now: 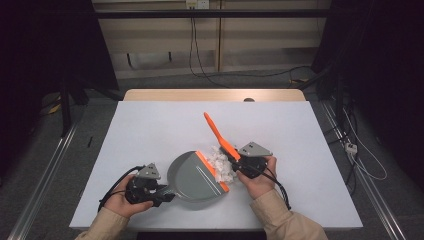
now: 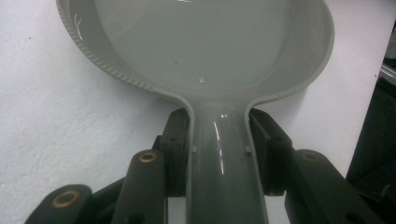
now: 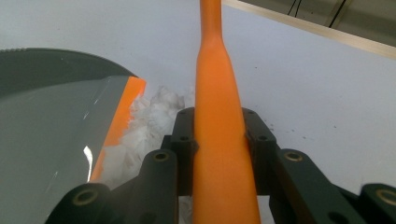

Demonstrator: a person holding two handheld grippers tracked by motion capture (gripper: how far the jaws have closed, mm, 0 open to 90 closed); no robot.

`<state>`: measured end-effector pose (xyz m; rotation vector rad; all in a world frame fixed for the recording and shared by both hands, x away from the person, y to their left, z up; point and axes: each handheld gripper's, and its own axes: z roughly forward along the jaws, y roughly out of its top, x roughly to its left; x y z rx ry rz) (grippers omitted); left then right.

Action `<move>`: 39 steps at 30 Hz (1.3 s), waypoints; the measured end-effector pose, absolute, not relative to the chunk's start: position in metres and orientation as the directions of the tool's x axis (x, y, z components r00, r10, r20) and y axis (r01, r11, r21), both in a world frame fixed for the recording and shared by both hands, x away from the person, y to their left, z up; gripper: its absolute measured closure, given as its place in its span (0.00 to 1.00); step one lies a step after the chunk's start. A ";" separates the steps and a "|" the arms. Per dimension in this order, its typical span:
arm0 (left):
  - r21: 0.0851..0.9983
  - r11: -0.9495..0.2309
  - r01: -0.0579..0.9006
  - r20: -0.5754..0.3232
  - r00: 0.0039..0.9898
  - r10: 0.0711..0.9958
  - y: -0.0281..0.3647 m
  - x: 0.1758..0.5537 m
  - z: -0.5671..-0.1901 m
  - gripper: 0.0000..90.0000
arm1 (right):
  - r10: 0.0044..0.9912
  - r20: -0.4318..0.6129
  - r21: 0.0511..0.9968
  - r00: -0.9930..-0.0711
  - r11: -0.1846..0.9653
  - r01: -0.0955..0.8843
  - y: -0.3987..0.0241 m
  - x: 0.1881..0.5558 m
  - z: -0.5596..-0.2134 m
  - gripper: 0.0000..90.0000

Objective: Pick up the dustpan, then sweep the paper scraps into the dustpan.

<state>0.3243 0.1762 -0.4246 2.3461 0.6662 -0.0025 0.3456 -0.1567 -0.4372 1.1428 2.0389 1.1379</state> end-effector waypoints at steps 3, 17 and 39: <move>0.621 -0.632 0.463 -0.177 0.869 0.463 0.176 0.324 -0.425 0.69 | 0.867 -0.047 0.864 -0.496 0.285 0.415 -0.156 0.345 -0.437 0.79; 0.625 -0.625 0.468 -0.179 0.865 0.468 0.175 0.324 -0.425 0.69 | 0.862 -0.048 0.863 -0.504 0.290 0.413 -0.151 0.345 -0.437 0.79; 0.619 -0.625 0.476 -0.187 0.862 0.471 0.172 0.325 -0.427 0.69 | 0.822 -0.014 0.873 -0.569 0.288 0.395 -0.115 0.334 -0.437 0.79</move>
